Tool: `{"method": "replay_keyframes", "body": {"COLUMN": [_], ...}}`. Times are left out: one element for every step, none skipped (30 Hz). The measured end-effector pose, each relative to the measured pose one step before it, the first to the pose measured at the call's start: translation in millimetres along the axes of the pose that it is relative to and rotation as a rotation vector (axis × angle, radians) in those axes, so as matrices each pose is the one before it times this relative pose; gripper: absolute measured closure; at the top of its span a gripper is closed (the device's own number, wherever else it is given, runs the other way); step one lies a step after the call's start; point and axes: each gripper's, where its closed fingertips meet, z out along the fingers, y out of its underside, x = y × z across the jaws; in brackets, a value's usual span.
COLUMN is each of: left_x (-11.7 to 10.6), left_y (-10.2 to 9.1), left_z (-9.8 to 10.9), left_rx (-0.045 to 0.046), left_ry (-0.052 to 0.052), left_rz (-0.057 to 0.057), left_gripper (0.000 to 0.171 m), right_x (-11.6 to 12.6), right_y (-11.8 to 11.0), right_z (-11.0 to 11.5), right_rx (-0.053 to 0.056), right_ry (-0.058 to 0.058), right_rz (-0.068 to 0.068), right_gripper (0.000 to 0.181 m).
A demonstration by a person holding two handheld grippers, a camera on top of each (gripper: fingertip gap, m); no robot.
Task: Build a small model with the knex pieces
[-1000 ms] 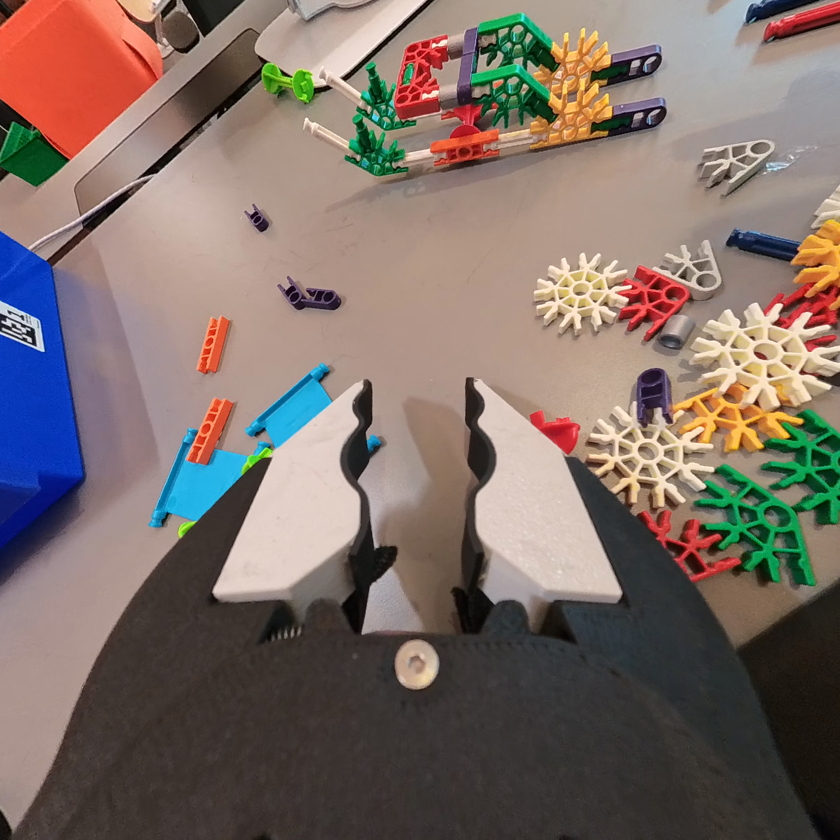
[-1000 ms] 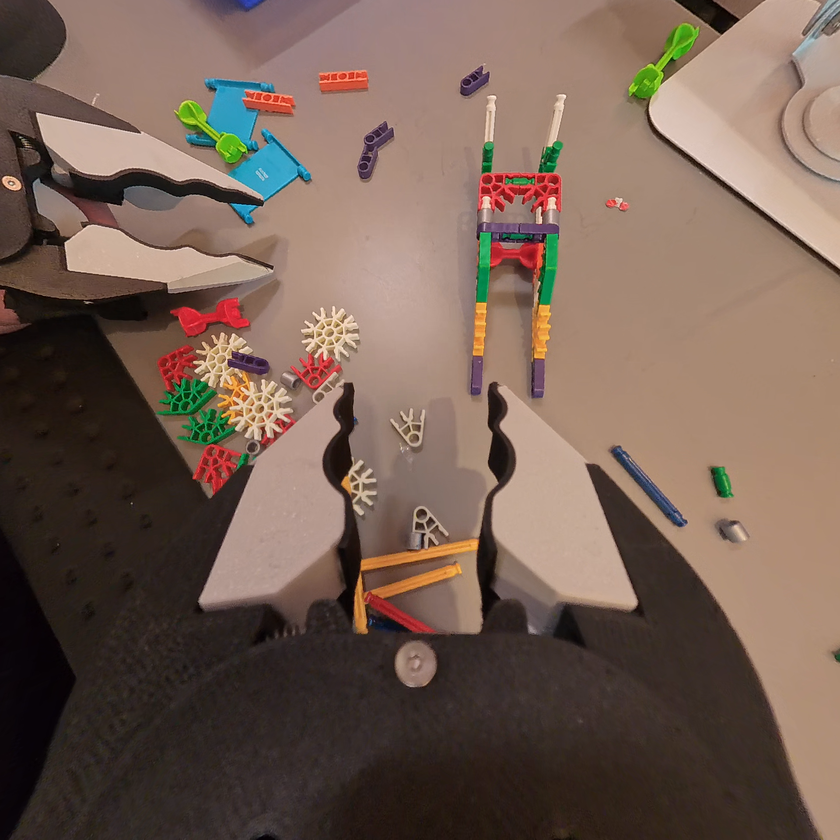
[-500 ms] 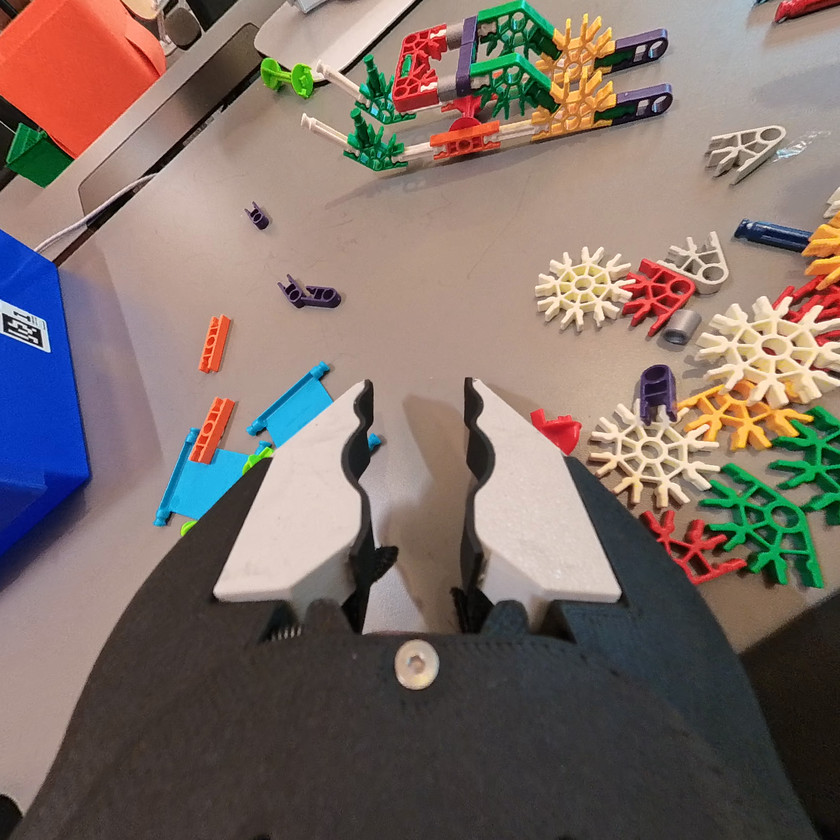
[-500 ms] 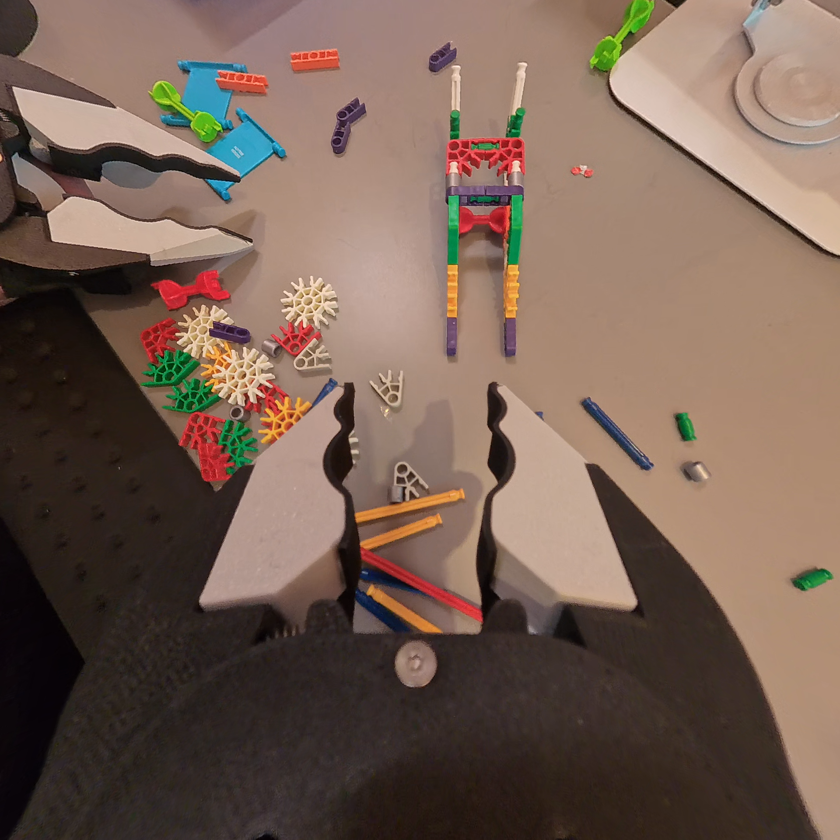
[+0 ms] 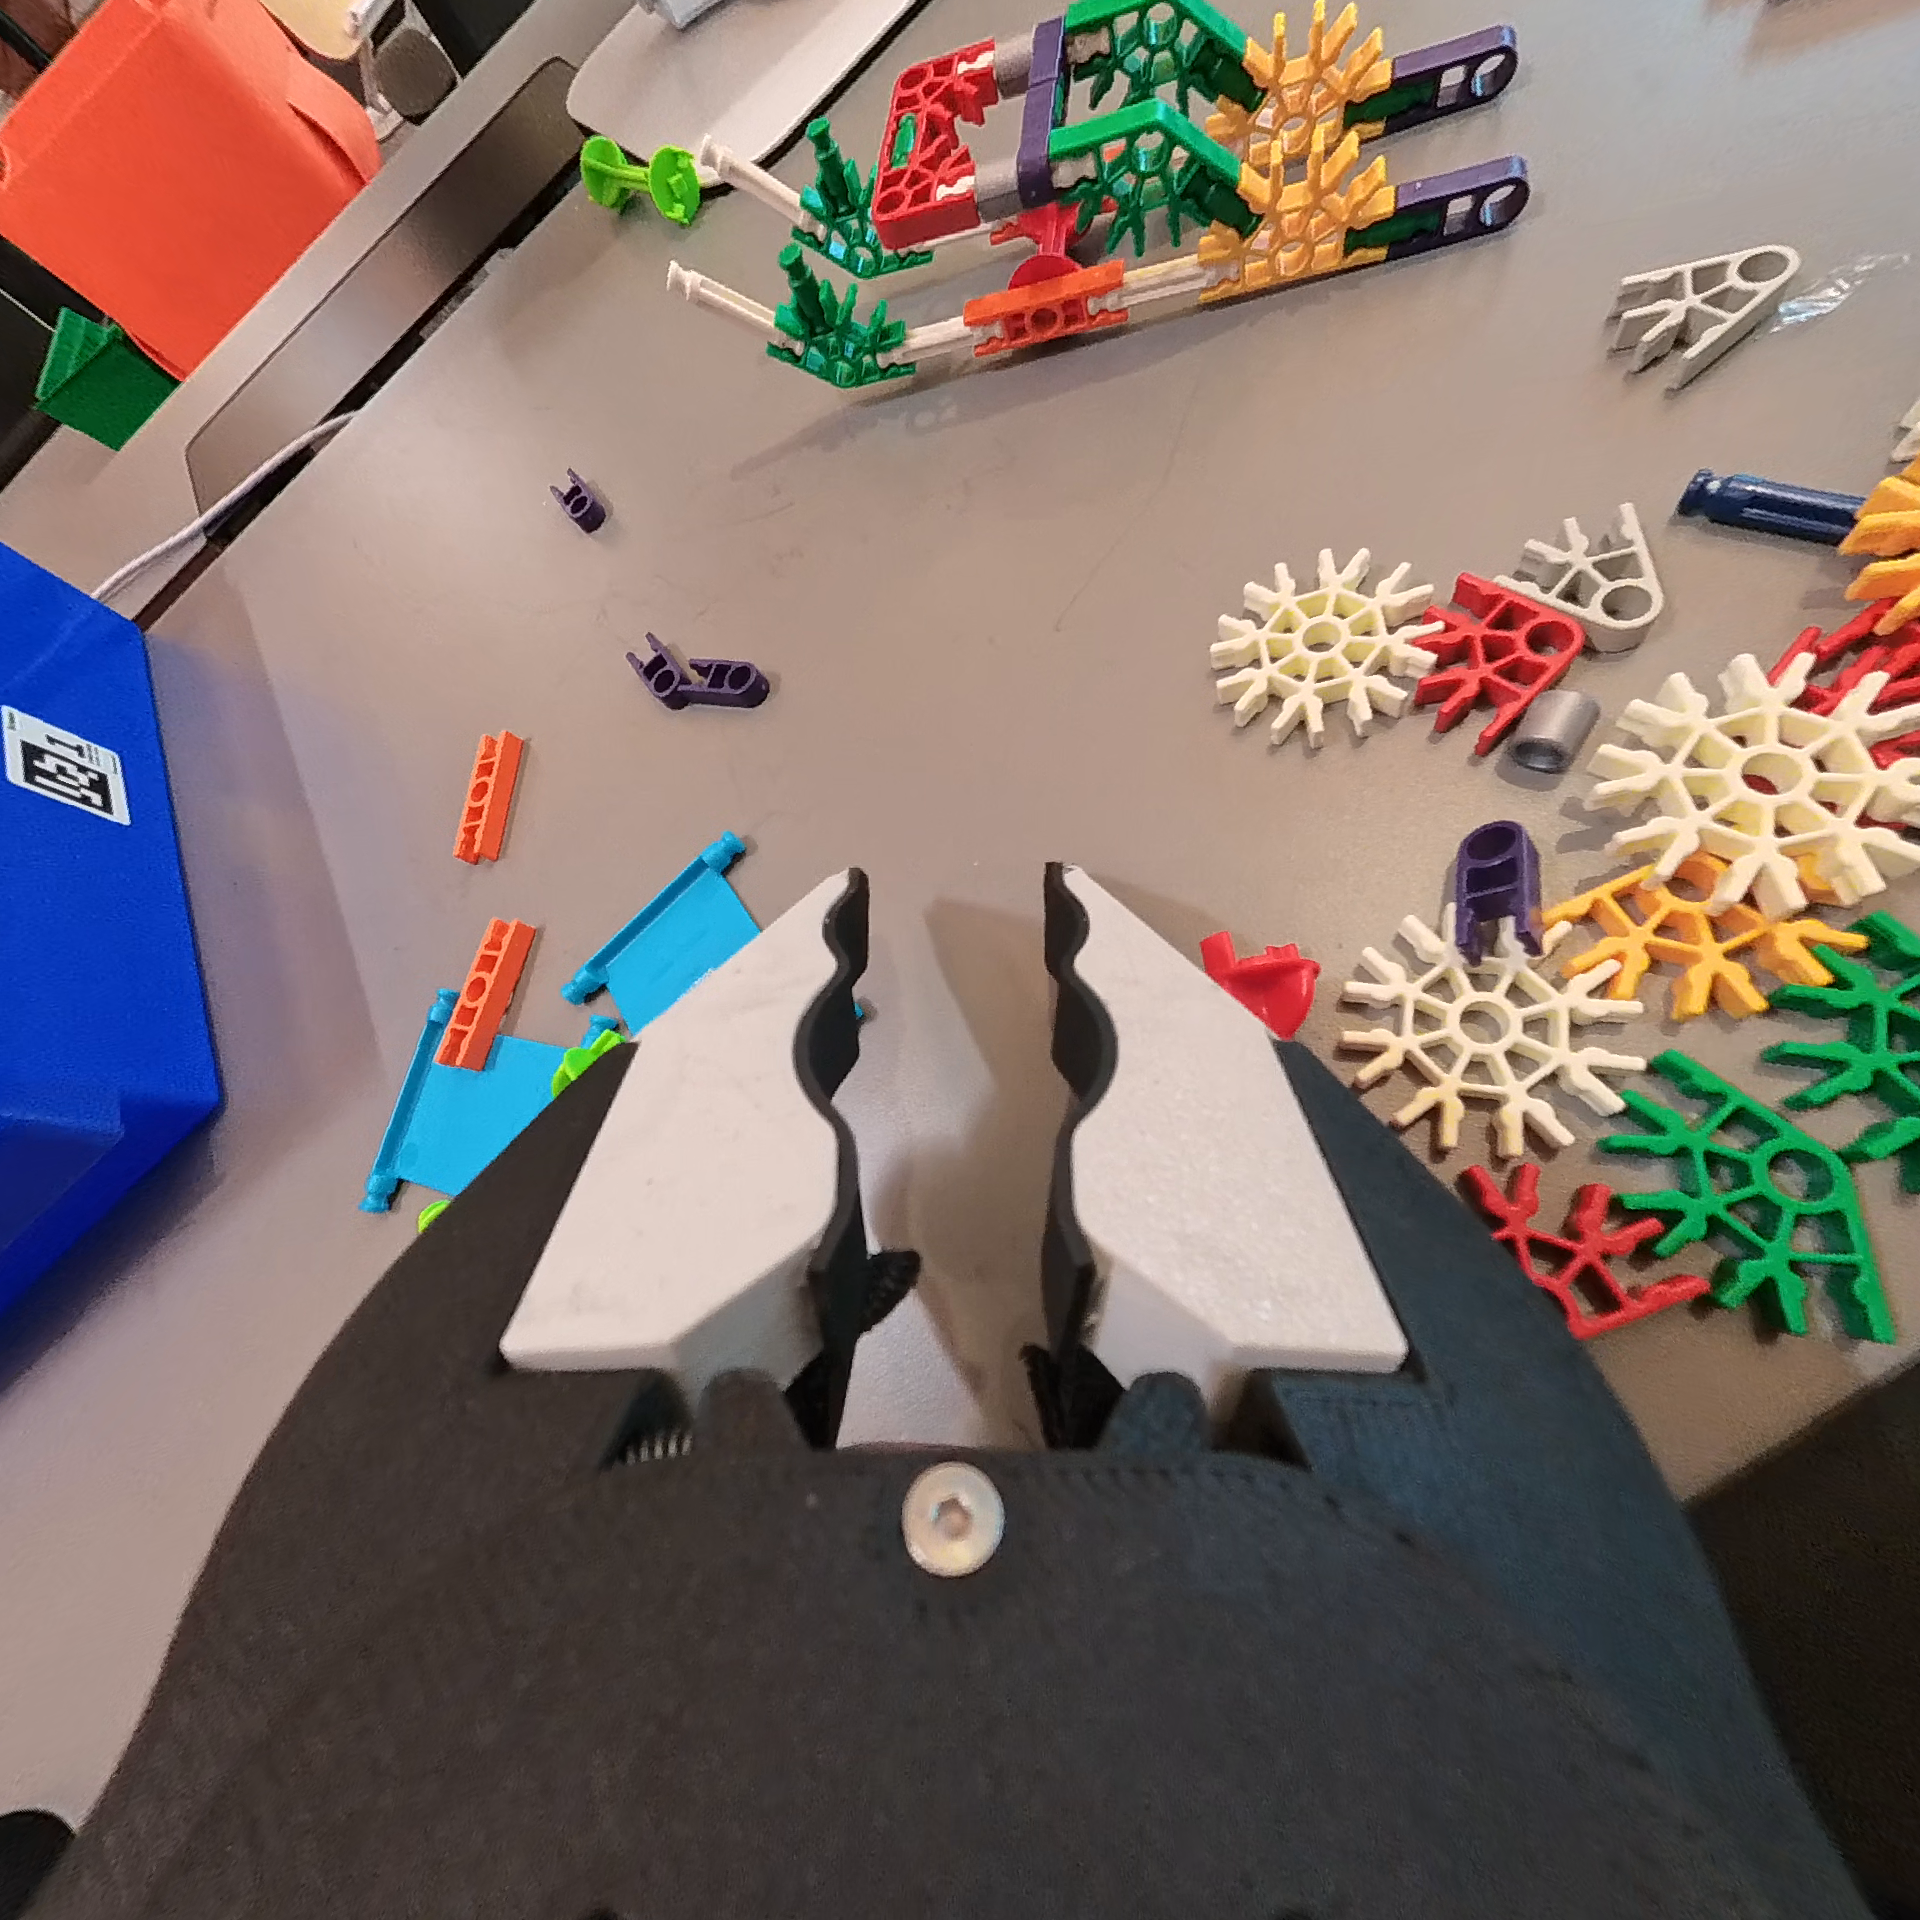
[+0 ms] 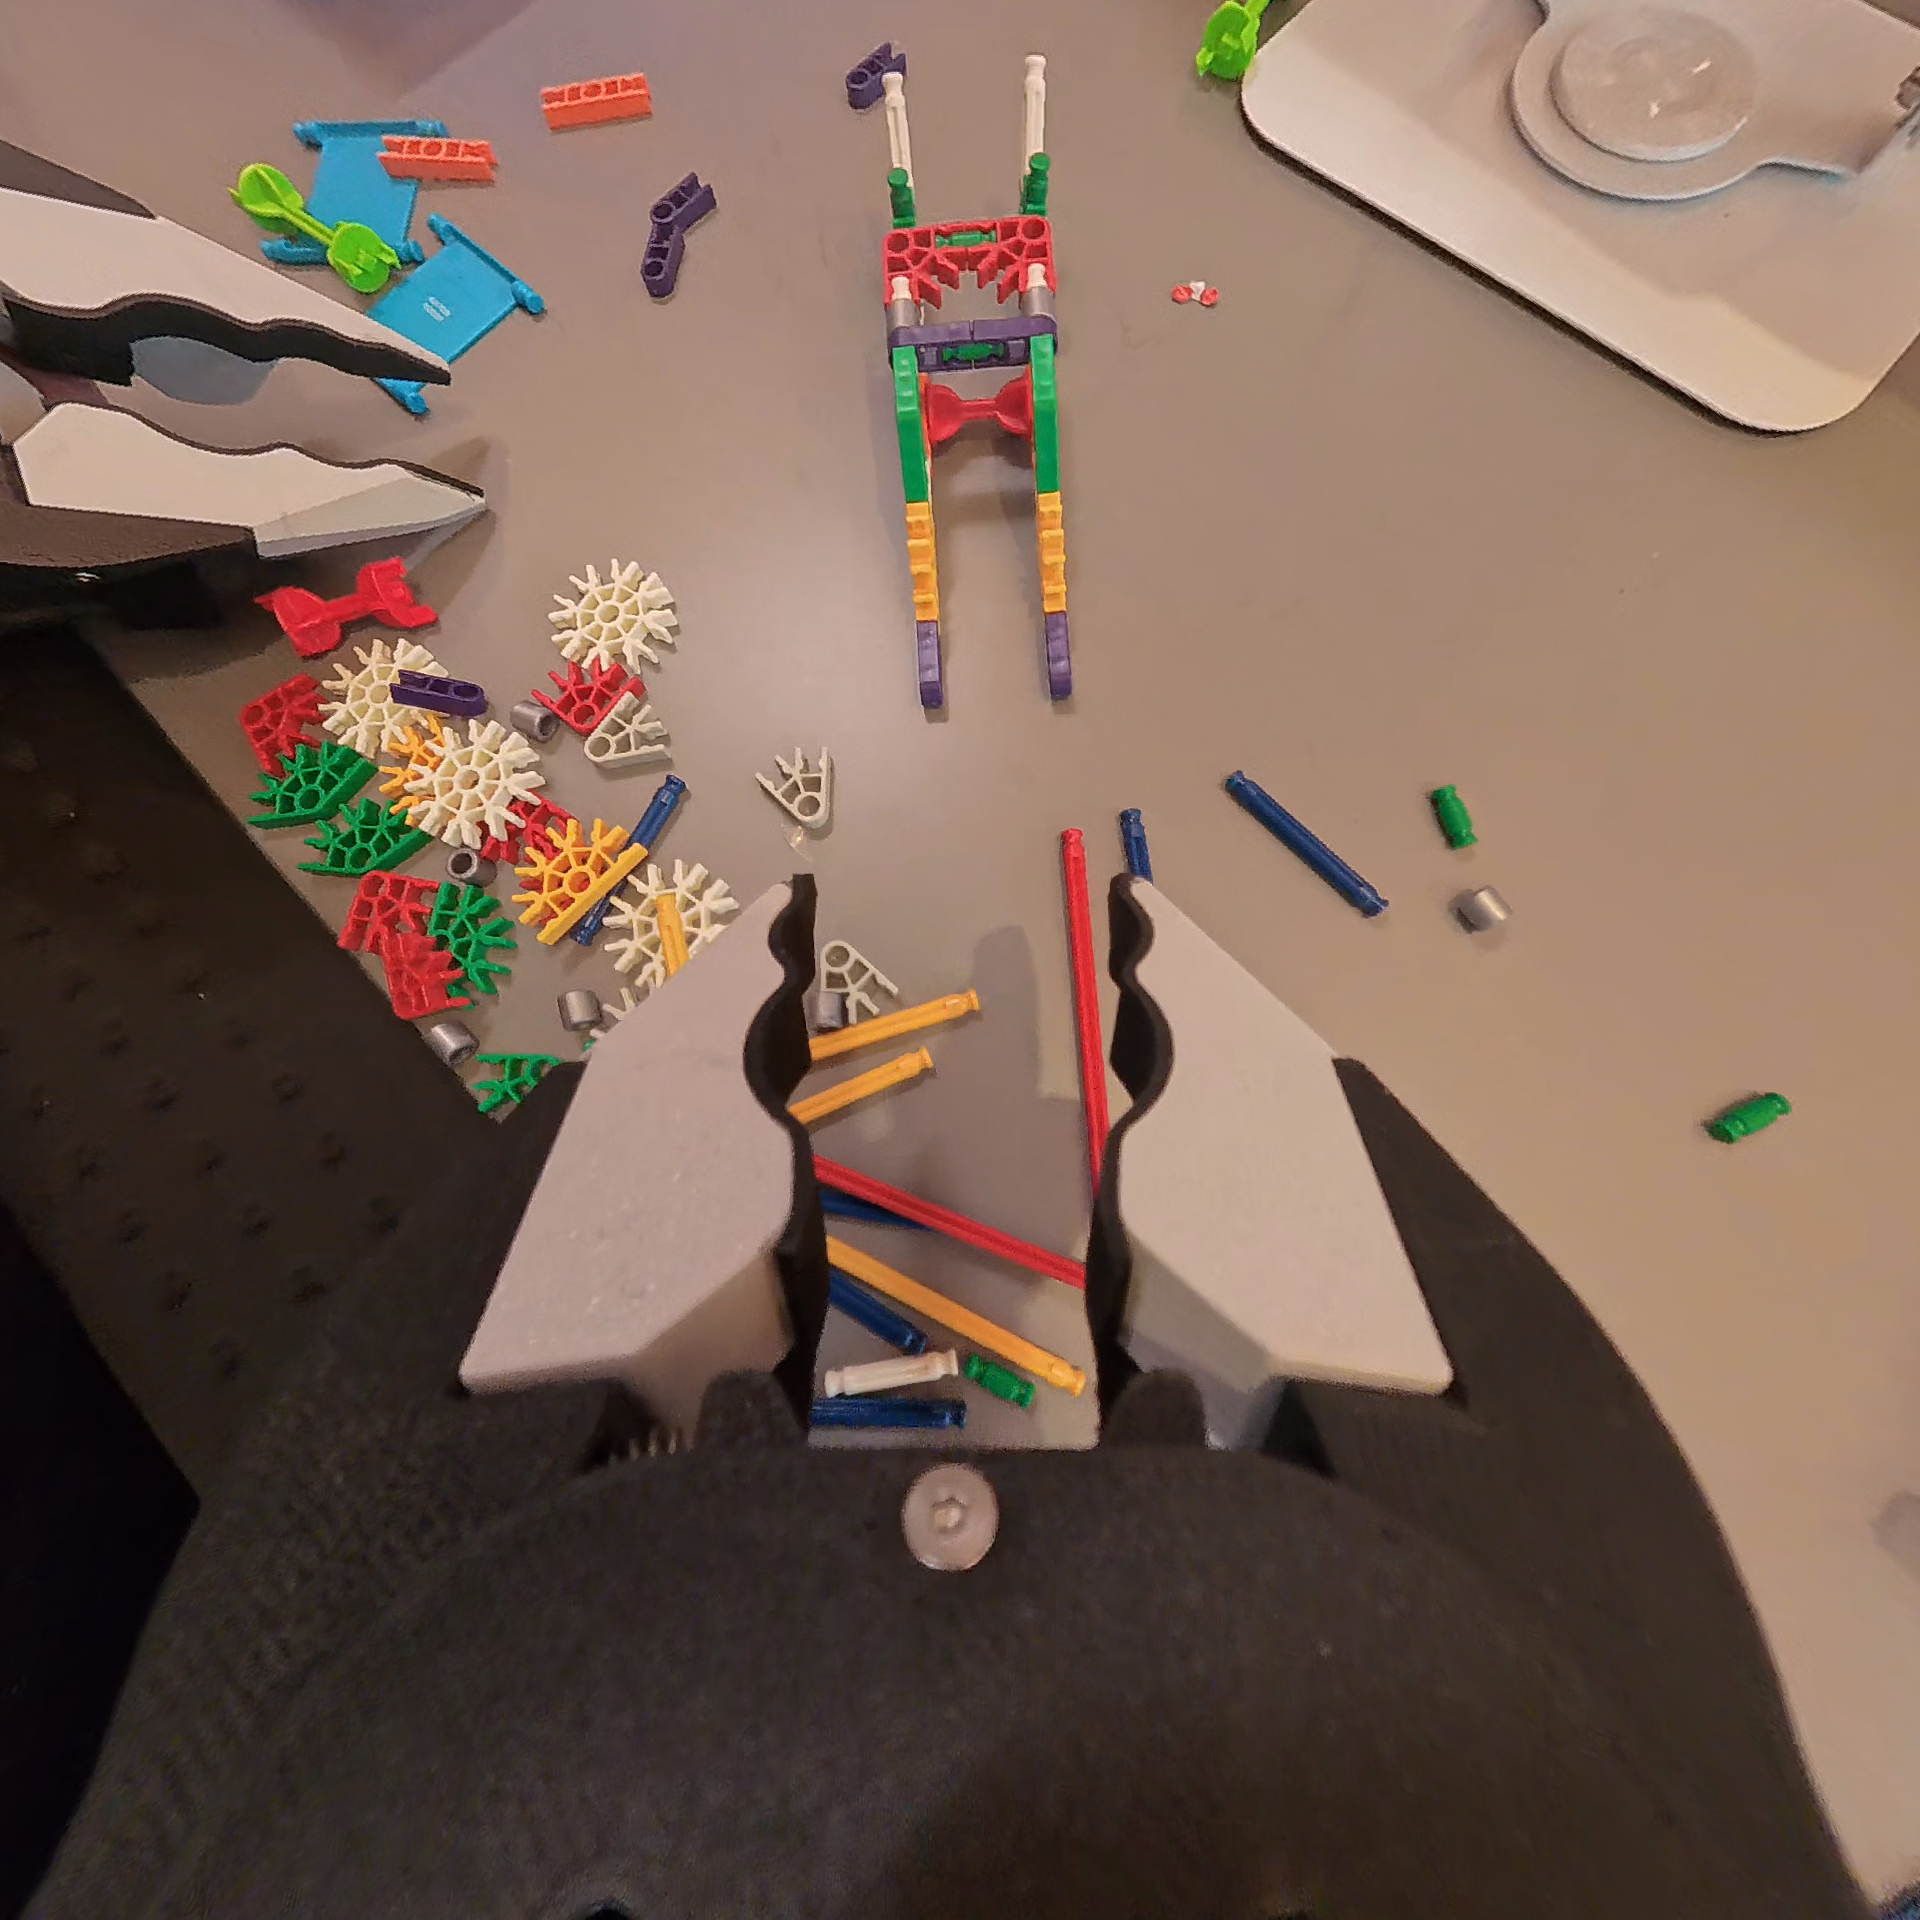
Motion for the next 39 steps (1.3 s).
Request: {"method": "replay_keyframes", "body": {"left_x": [-0.04, 0.11, -0.04, 0.06, 0.00, -0.13, -0.12, -0.04, 0.04, 0.09, 0.00, 0.12, 0.03, 0.20, 0.12, 0.01, 0.02, -0.10, 0.00, -0.20, -0.27, -0.28, -0.13, -0.08, -0.13, -0.10, -0.12, -0.11, 0.19, 0.38, 0.33, 0.20, 0.05, -0.08, 0.05, 0.05, -0.03, -0.03, -0.15], "left_y": [0.05, 0.02, -0.08, 0.01, -0.06, 0.09, 0.02, -0.05, -0.01, 0.06, -0.06, 0.02, -0.10, -0.01, -0.06, 0.04, 0.05, -0.08, 0.05, 0.05, 0.03, 0.08, 0.08, -0.03, -0.04, 0.03, -0.12, -0.02, -0.08, -0.18, -0.07, -0.11, -0.05, 0.05, -0.05, -0.10, -0.04, 0.05, 0.01], "left_z": [-0.01, -0.01, 0.00, -0.01, -0.07, 0.05, -0.01, 0.01, -0.07, -0.01, 0.01, -0.01, -0.05, 0.00, 0.01, 0.00, 0.00, 0.02, 0.00, 0.00, 0.06, -0.02, -0.02, 0.00, -0.05, -0.11, -0.07, -0.12, 0.08, -0.05, 0.01, -0.12, 0.08, 0.07, 0.08, 0.03, 0.02, 0.00, 0.00], "left_rx": [0.00015, 0.00002, -0.00012, 0.00006, 0.00006, -0.00015, -0.00015, 0.00000, 0.00006, 0.00006, 0.00009, 0.00003, 0.00032, 0.00018, 0.00010, 0.00007, 0.00002, 0.00005, 0.00003, -0.00011, -0.00036, -0.00034, -0.00024, -0.00013, 0.00015, 0.00071, 0.00087, 0.00030, 0.00003, 0.00041, 0.00041, 0.00043, 0.00000, 0.00002, 0.00005, 0.00032, 0.00027, 0.00003, -0.00023], "left_ry": [-0.0009, -0.0004, -0.0009, -0.0008, -0.0011, -0.0011, -0.0008, -0.0008, -0.0002, 0.0000, -0.0002, -0.0004, -0.0005, 0.0003, 0.0005, 0.0007, 0.0004, 0.0001, 0.0003, 0.0003, -0.0004, -0.0007, -0.0007, -0.0010, -0.0002, 0.0003, 0.0005, -0.0006, 0.0003, 0.0001, -0.0001, 0.0000, 0.0004, 0.0005, 0.0005, 0.0000, -0.0001, 0.0001, 0.0000], "left_rz": [0.0009, 0.0011, 0.0012, 0.0011, 0.0007, 0.0001, 0.0001, 0.0003, 0.0007, 0.0009, 0.0008, 0.0009, 0.0015, 0.0013, 0.0006, 0.0001, -0.0006, -0.0007, -0.0006, -0.0013, -0.0021, -0.0020, -0.0007, 0.0004, -0.0003, -0.0017, -0.0021, -0.0010, 0.0020, 0.0038, 0.0033, 0.0018, -0.0003, -0.0008, -0.0001, 0.0006, 0.0002, -0.0007, -0.0013], "left_gripper": [0.140, 0.141, 0.141, 0.141, 0.141, 0.141, 0.141, 0.141, 0.141, 0.141, 0.141, 0.142, 0.142, 0.142, 0.142, 0.142, 0.142, 0.142, 0.142, 0.142, 0.142, 0.141, 0.141, 0.141, 0.140, 0.139, 0.138, 0.137, 0.138, 0.138, 0.138, 0.139, 0.139, 0.139, 0.139, 0.139, 0.139, 0.139, 0.139], "right_x": [1.20, 1.46, 1.57, 1.39, 1.37, 1.27, 1.09, 0.85, 0.76, 0.35, 0.14, 0.01, -0.10, -0.15, -0.17, -0.14, -0.06, 0.00, 0.51, 1.12, 1.55, 1.83, 2.41, 2.58, 2.67, 2.62, 2.33, 1.90, 1.52, 0.91, 0.23, -0.18, -0.41, -0.47, -0.43, -0.25, 0.02, 0.07, 0.37], "right_y": [0.77, 0.62, 0.39, 0.15, 0.05, 0.10, 0.10, 0.09, 0.23, 0.35, 0.50, 0.63, 0.70, 0.71, 0.77, 0.57, 0.41, 0.07, 0.27, 0.53, 0.78, 0.77, 0.59, 0.61, 0.69, 0.76, 1.07, 1.15, 1.24, 1.53, 1.61, 1.48, 1.32, 1.22, 1.01, 0.78, 0.57, 0.42, 0.42], "right_z": [-1.05, -1.02, -0.97, -0.93, -0.93, -0.79, -0.78, -0.74, -0.56, -0.53, -0.37, -0.32, -0.23, -0.23, -0.16, -0.42, -0.51, -0.68, -0.83, -1.03, -1.26, -1.56, -1.91, -2.08, -2.11, -2.13, -1.95, -1.77, -1.35, -0.98, -0.56, -0.41, -0.09, -0.01, 0.09, 0.01, -0.24, -0.20, -0.30], "right_rx": [0.0008, 0.0004, 0.0010, 0.0018, 0.0013, 0.0005, 0.0007, 0.0005, 0.0001, 0.0002, 0.0000, -0.0006, -0.0007, -0.0007, -0.0007, -0.0001, 0.0014, 0.0024, 0.0015, 0.0005, -0.0003, -0.0002, 0.0010, 0.0011, 0.0003, -0.0003, -0.0011, -0.0006, 0.0005, -0.0006, -0.0013, -0.0014, -0.0013, -0.0010, -0.0014, -0.0011, -0.0006, -0.0011, -0.0018], "right_ry": [0.0023, 0.0030, 0.0027, 0.0019, 0.0016, 0.0016, 0.0017, 0.0018, 0.0015, 0.0007, 0.0000, 0.0001, 0.0004, 0.0001, 0.0000, 0.0006, 0.0006, 0.0005, 0.0027, 0.0059, 0.0064, 0.0062, 0.0075, 0.0081, 0.0073, 0.0069, 0.0057, 0.0050, 0.0047, 0.0031, 0.0014, 0.0007, 0.0005, 0.0004, 0.0004, 0.0009, 0.0012, 0.0008, 0.0009], "right_rz": [0.0009, 0.0004, 0.0007, 0.0009, 0.0010, 0.0010, 0.0006, 0.0004, 0.0005, 0.0003, 0.0001, 0.0003, 0.0005, 0.0007, 0.0008, 0.0009, 0.0012, 0.0019, 0.0019, 0.0011, 0.0015, 0.0028, 0.0032, 0.0038, 0.0044, 0.0046, 0.0048, 0.0045, 0.0038, 0.0038, 0.0031, 0.0020, 0.0015, 0.0012, 0.0011, 0.0007, 0.0003, 0.0001, -0.0009], "right_gripper": [0.127, 0.127, 0.127, 0.128, 0.128, 0.129, 0.129, 0.130, 0.130, 0.130, 0.131, 0.131, 0.131, 0.131, 0.132, 0.132, 0.132, 0.132, 0.132, 0.131, 0.130, 0.130, 0.130, 0.129, 0.129, 0.128, 0.128, 0.128, 0.128, 0.128, 0.128, 0.128, 0.128, 0.128, 0.128, 0.128, 0.128, 0.128, 0.128]}}
